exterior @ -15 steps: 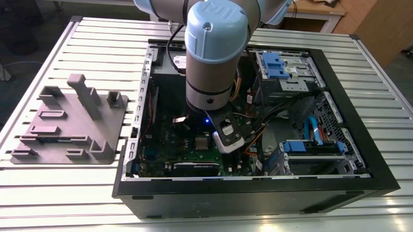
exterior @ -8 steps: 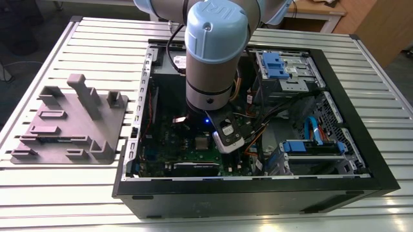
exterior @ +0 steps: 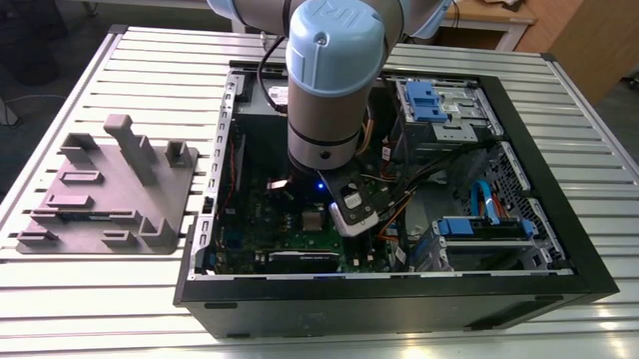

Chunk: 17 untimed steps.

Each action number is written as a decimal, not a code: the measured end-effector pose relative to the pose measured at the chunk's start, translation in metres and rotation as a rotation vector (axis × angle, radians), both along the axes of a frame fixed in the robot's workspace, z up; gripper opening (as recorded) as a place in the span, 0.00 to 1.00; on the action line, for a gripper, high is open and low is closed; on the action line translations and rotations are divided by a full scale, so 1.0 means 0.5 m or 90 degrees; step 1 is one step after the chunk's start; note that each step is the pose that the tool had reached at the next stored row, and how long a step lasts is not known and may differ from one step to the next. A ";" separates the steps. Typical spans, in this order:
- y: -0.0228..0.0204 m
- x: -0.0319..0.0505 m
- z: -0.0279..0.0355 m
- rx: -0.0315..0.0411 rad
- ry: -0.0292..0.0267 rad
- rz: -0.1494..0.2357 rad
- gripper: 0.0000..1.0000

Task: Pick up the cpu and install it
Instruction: 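Place the cpu into insertion slot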

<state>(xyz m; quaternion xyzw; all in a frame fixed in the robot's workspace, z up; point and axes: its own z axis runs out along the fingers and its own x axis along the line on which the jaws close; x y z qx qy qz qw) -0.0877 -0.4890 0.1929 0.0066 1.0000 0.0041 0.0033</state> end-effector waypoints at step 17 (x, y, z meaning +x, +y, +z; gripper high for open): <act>-0.0003 0.000 0.003 0.0003 0.0000 -0.001 0.44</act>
